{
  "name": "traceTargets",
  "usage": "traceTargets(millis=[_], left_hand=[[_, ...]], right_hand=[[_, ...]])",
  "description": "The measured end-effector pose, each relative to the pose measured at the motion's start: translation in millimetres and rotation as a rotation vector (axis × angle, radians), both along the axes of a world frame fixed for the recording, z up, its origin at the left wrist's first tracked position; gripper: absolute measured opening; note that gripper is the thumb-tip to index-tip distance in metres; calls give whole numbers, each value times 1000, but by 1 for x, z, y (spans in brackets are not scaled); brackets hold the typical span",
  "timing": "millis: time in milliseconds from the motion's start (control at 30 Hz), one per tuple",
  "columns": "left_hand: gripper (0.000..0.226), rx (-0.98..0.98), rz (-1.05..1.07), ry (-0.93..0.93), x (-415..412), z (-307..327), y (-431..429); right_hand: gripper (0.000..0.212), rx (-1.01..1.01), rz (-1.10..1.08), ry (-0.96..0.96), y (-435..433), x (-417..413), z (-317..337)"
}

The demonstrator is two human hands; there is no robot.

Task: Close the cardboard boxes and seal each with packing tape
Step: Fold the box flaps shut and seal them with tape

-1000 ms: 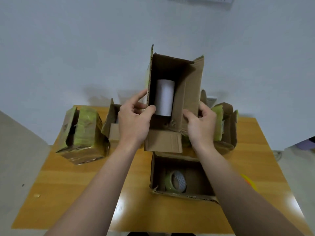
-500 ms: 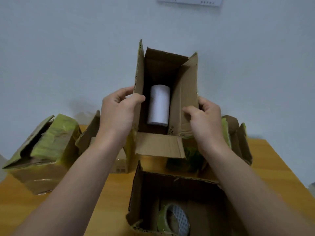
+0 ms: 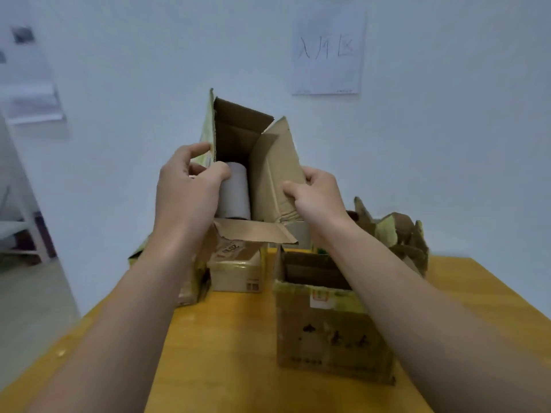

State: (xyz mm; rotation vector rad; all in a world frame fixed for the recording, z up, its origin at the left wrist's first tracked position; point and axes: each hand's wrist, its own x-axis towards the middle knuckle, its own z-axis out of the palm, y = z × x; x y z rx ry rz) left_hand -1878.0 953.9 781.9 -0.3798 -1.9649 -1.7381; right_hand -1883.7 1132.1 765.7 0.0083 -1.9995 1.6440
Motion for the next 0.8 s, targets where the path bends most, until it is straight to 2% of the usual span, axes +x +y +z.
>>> traceTargets(millis=[167,233,300,367,433,533,733,800], left_hand=[[61,-130,65,-50,50,-32,-55],[60,-239,60,-83,67,-49,-65],[55,-329,52,-132,83,-67,-68],[40,-381,37,-165,95,-84,-67],[31,-404,12,-155,105,-98,-61],[39,-561,-69,-118,107,-119,-48],[12,-950,-297,-174,96,-145,-14],[17,-992,-275,-115,89,-153,3]], right_hand=[[10,146,57,-54,-34,36,-32],[24,246,66,-100,-35,48,-50],[35,315,68,-152,-32,59,-66],[36,385,67,-214,-24,71,-80],[26,495,62,-269,-12,83,-94],[12,617,50,-303,8,98,-111],[20,666,-4,-348,53,106,-141],[23,665,-35,-370,70,105,-146]])
